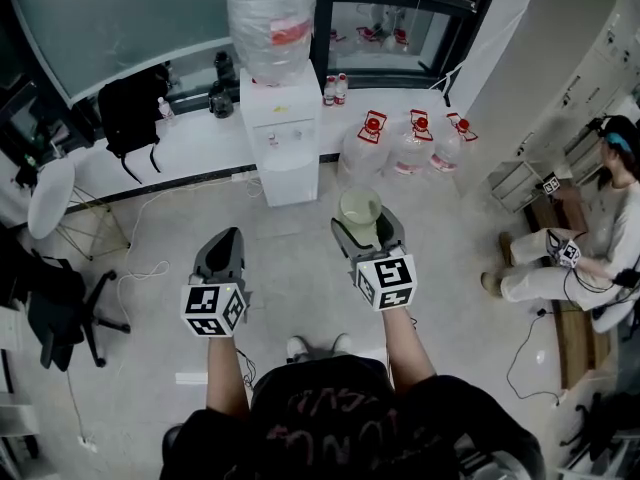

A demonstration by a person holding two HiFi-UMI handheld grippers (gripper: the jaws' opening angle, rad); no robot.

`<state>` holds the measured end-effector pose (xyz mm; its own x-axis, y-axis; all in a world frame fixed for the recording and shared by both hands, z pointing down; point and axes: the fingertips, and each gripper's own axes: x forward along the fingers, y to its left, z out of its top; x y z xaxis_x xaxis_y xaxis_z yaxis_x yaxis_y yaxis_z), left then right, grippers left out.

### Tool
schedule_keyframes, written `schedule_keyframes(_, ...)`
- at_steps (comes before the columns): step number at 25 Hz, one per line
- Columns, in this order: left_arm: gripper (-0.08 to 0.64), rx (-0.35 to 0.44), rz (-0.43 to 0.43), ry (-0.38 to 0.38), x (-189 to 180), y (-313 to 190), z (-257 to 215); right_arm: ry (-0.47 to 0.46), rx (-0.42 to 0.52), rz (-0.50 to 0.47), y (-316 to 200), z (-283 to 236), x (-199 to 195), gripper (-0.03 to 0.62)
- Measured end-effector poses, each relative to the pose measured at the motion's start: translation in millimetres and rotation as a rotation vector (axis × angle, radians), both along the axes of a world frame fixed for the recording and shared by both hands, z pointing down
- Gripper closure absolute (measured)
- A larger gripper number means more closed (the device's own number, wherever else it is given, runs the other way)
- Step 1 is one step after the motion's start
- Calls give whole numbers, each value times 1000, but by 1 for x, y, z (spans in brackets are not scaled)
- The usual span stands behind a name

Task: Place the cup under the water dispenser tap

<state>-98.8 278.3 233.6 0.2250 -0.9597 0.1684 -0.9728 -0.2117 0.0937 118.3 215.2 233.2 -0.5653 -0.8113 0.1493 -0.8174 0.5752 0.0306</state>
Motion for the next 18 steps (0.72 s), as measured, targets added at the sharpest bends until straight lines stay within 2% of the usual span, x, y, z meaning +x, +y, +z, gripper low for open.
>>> schedule_keyframes(18, 551, -13, 33, 24, -43, 3, 13, 15, -4, 39, 8, 7, -36, 232)
